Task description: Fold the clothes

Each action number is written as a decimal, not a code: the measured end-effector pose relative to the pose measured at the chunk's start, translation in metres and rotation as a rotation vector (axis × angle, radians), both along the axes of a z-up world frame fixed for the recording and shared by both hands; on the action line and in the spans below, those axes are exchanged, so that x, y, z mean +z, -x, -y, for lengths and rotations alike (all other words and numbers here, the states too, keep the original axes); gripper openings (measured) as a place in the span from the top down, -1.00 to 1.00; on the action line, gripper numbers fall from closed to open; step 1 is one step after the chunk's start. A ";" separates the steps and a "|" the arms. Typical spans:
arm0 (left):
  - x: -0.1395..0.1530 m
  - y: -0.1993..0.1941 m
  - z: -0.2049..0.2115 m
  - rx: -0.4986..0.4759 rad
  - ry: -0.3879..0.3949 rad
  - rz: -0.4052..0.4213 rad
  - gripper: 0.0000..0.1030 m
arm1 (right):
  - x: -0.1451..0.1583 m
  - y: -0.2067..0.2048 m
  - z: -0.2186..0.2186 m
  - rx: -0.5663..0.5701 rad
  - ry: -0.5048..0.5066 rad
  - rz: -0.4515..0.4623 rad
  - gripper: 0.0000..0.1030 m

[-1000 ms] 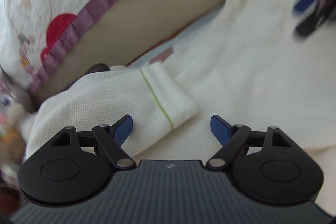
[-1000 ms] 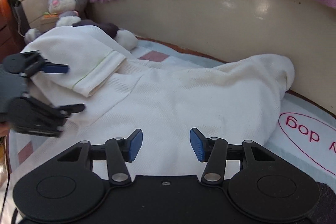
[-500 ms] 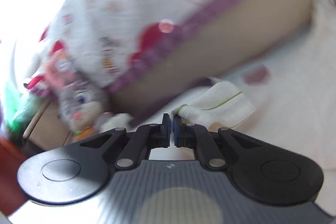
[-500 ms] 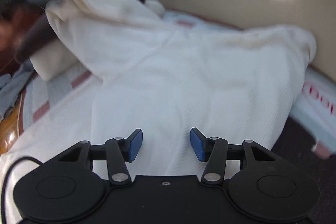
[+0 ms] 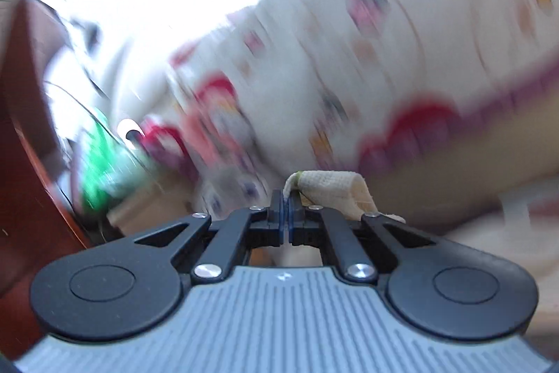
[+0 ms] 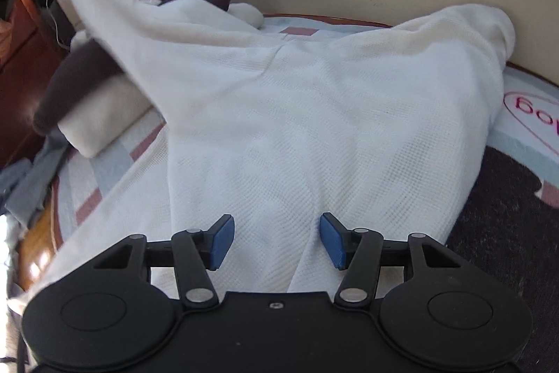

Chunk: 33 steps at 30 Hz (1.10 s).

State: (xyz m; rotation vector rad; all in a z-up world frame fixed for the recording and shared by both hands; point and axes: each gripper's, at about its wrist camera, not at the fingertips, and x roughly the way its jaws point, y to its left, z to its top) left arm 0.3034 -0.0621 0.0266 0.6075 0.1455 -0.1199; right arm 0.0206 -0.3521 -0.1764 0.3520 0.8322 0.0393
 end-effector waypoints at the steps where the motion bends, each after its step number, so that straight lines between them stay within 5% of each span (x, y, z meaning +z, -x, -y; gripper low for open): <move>1: -0.002 -0.008 -0.004 0.024 0.018 -0.019 0.95 | 0.000 0.001 0.000 0.001 -0.007 0.003 -0.16; 9: -0.026 -0.077 -0.035 0.217 0.145 -0.184 0.94 | -0.007 -0.005 -0.034 0.032 -0.002 0.009 -0.16; 12: -0.076 -0.101 -0.036 0.290 0.048 -0.358 0.87 | -0.007 -0.003 -0.039 0.046 0.003 0.003 -0.16; 15: -0.082 -0.071 -0.040 0.358 0.116 -0.351 0.50 | -0.004 0.001 -0.039 0.063 0.028 0.005 -0.16; 16: -0.075 -0.051 -0.042 0.326 0.181 -0.356 0.12 | -0.004 0.000 -0.036 0.050 0.014 0.004 -0.16; 17: -0.070 -0.028 -0.043 0.259 0.234 -0.369 -0.05 | -0.004 -0.001 -0.034 0.038 0.000 0.002 -0.16; 20: -0.063 0.042 -0.042 0.088 0.343 -0.409 -0.05 | -0.002 -0.003 -0.026 0.007 -0.047 0.003 -0.16; 26: -0.107 0.166 -0.011 -0.131 0.323 -0.630 -0.04 | 0.000 -0.003 -0.034 0.072 -0.219 -0.011 -0.16; 28: -0.124 0.193 -0.002 -0.176 0.277 -0.724 0.13 | 0.004 -0.004 -0.036 0.097 -0.275 -0.011 -0.16; 29: -0.131 0.201 0.003 -0.181 0.239 -0.783 0.46 | 0.006 -0.004 -0.036 0.109 -0.303 -0.011 -0.16; 31: -0.138 0.219 0.011 -0.188 0.159 -0.846 0.72 | 0.011 -0.002 -0.036 0.120 -0.313 -0.006 -0.16; 33: -0.142 0.238 0.016 -0.192 0.077 -0.875 0.72 | 0.015 0.004 -0.036 0.109 -0.293 -0.009 -0.16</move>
